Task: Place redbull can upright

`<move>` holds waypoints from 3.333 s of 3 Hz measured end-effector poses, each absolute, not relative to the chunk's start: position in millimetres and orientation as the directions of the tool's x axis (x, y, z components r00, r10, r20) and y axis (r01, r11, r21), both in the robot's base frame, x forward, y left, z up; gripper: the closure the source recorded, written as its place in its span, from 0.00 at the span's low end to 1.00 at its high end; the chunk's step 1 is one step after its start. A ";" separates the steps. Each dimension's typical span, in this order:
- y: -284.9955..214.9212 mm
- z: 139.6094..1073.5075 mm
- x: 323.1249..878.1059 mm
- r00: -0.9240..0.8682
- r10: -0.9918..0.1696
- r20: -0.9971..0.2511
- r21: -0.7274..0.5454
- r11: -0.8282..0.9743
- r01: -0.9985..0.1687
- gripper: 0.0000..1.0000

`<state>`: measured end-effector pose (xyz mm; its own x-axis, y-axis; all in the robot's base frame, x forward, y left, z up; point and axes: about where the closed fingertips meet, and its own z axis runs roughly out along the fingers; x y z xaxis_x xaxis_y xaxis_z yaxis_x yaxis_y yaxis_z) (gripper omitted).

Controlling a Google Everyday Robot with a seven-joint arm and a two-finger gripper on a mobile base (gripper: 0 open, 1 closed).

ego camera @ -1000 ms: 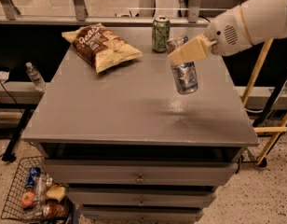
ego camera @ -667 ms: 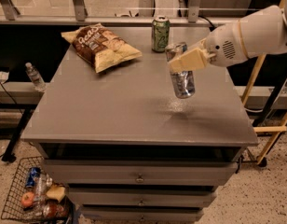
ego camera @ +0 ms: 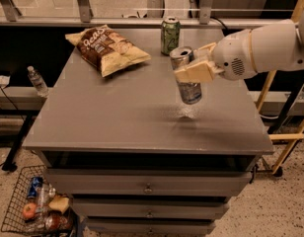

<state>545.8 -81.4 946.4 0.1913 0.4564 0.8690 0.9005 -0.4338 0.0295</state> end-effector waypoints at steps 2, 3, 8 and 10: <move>-83.0 949.1 537.8 0.070 0.337 0.939 0.088 -0.433 0.897 1.00; -85.4 950.1 537.9 0.059 0.287 0.956 0.077 -0.441 0.894 1.00; -109.6 908.7 547.0 0.051 0.208 0.977 0.063 -0.504 0.861 1.00; -107.1 908.9 546.9 0.064 0.200 0.978 0.047 -0.504 0.862 0.82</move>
Offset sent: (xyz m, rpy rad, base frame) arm -0.0093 -0.0172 0.0094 0.2905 -0.1897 -0.0122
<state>546.9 -107.1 908.9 0.0642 0.2005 0.9776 0.8624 -0.5040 0.0467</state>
